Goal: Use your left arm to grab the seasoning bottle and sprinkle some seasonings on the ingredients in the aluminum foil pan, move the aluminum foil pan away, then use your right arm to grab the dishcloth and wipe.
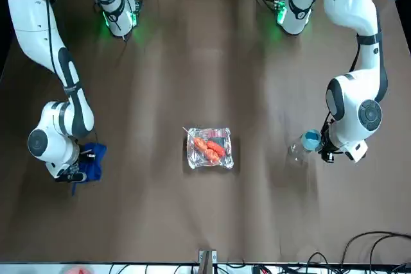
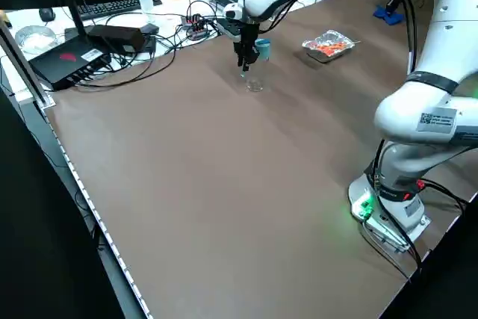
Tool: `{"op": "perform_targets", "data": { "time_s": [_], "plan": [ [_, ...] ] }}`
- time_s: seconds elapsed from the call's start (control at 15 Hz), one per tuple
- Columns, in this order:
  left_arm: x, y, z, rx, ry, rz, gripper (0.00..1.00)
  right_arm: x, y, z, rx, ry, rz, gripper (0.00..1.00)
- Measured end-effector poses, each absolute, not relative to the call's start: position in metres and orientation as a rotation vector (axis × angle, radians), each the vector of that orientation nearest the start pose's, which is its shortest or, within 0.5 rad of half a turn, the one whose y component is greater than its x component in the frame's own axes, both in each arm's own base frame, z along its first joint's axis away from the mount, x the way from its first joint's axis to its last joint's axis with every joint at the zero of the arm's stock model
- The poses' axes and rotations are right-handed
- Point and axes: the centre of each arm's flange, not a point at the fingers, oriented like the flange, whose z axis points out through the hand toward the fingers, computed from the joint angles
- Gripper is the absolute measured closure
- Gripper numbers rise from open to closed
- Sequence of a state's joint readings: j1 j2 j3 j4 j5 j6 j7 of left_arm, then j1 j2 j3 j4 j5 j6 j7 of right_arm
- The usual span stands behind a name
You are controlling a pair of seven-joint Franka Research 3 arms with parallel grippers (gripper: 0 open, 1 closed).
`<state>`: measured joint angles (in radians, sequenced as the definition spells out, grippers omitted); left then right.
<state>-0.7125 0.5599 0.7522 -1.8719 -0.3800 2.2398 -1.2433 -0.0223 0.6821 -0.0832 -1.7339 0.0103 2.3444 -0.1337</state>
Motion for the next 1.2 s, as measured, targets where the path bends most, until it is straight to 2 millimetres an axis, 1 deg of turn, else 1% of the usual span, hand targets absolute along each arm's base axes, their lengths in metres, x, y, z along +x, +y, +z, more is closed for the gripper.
{"op": "perform_targets", "data": {
  "time_s": [0.33,0.4,0.47,0.53,0.67,0.73,0.8,0.93,1.0,1.13,1.2],
  "plan": [
    [0.639,-0.017,0.292,-2.309,-2.050,-0.083,0.16,0.657,-0.065,0.182,-3.176,-0.059,0.119,0.93],
    [0.641,-0.018,0.299,-2.311,-2.047,-0.068,0.07,0.657,-0.066,0.182,-3.176,-0.058,0.120,0.93],
    [0.645,-0.020,0.311,-2.311,-2.042,-0.032,0.01,0.657,-0.066,0.182,-3.177,-0.057,0.120,0.93],
    [0.650,-0.022,0.328,-2.313,-2.038,0.012,0.01,0.657,-0.066,0.183,-3.177,-0.057,0.119,0.93],
    [0.660,-0.024,0.376,-2.325,-2.022,0.093,0.01,0.658,-0.067,0.183,-3.177,-0.056,0.118,0.93],
    [0.661,-0.026,0.398,-2.335,-2.000,0.122,0.01,0.658,-0.067,0.184,-3.177,-0.056,0.123,0.93],
    [0.661,-0.029,0.414,-2.357,-1.970,0.139,0.00,0.659,-0.067,0.186,-3.176,-0.055,0.133,0.93],
    [0.660,-0.042,0.434,-2.461,-1.869,0.151,0.00,0.661,-0.067,0.195,-3.175,-0.054,0.135,0.93],
    [0.658,-0.064,0.444,-2.602,-1.709,0.156,0.00,0.663,-0.066,0.207,-3.173,-0.055,0.135,0.93],
    [0.654,-0.092,0.446,-2.735,-1.512,0.169,0.00,0.663,-0.064,0.224,-3.168,-0.057,0.154,0.93],
    [0.651,-0.109,0.444,-2.809,-1.378,0.180,0.00,0.662,-0.063,0.236,-3.165,-0.056,0.167,0.93]
  ]
}}
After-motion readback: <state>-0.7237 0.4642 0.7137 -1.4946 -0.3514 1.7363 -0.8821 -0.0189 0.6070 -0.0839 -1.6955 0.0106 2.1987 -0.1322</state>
